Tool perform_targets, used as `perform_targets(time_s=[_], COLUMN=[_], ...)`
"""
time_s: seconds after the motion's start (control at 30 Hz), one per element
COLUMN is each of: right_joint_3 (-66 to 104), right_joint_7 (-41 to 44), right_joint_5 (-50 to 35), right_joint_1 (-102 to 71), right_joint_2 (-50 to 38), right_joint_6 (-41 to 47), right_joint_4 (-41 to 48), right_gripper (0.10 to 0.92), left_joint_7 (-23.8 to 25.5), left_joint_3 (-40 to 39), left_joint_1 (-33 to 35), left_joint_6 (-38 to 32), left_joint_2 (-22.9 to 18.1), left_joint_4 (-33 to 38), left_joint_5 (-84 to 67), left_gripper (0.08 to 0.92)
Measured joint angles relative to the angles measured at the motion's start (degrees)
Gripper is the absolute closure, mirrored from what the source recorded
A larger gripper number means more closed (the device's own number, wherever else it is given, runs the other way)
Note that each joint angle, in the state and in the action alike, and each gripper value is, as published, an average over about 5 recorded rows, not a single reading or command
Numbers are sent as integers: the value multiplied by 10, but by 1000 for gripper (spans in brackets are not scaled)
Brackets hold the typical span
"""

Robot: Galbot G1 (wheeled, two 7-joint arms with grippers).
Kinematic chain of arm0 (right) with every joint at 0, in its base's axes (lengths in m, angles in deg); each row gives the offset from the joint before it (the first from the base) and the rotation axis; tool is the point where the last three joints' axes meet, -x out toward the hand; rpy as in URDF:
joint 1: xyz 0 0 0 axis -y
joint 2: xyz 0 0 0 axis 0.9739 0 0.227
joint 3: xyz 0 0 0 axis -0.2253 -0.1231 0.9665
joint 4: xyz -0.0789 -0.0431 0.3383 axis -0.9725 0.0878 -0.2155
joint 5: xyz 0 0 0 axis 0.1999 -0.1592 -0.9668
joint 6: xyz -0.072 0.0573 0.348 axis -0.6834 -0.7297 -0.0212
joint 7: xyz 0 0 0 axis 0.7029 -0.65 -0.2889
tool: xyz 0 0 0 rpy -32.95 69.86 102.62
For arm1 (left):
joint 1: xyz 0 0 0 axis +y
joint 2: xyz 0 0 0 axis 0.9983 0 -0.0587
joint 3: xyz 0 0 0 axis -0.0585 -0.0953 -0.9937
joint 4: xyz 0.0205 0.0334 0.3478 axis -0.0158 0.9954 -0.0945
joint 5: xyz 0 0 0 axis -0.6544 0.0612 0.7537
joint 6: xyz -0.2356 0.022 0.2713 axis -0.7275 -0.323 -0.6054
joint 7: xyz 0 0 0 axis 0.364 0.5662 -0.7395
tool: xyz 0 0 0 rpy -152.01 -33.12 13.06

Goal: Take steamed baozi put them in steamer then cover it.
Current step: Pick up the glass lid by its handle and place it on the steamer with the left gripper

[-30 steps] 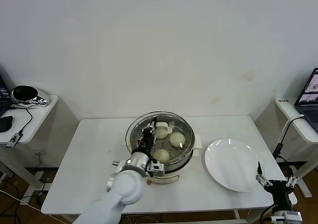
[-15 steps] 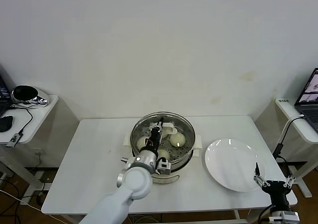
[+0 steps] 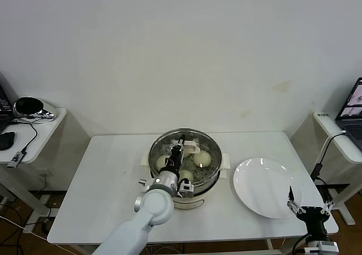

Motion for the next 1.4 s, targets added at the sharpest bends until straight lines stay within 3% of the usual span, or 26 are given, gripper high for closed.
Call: perform_targets(time_s=[0.8, 1.13, 1.4], right_joint_3=[-8, -10, -12], right_joint_7=[1, 0, 0], right_joint_5=[5, 6, 6], right_joint_1=[-1, -1, -2], right_joint_2=[1, 2, 0], right_joint_6=[-4, -4, -4], right_joint_4=[4, 4, 5], right_gripper=[203, 203, 203], left_joint_7=[-12, -20, -54], left_joint_3=[8, 20, 60], left_joint_1=[21, 49, 127], left_joint_6=[-3, -1, -15], left_joint_2=[-14, -2, 29], left_joint_4=[-2, 36, 134], left_joint_5=[-13, -38, -101], left_gripper=[846, 580, 346])
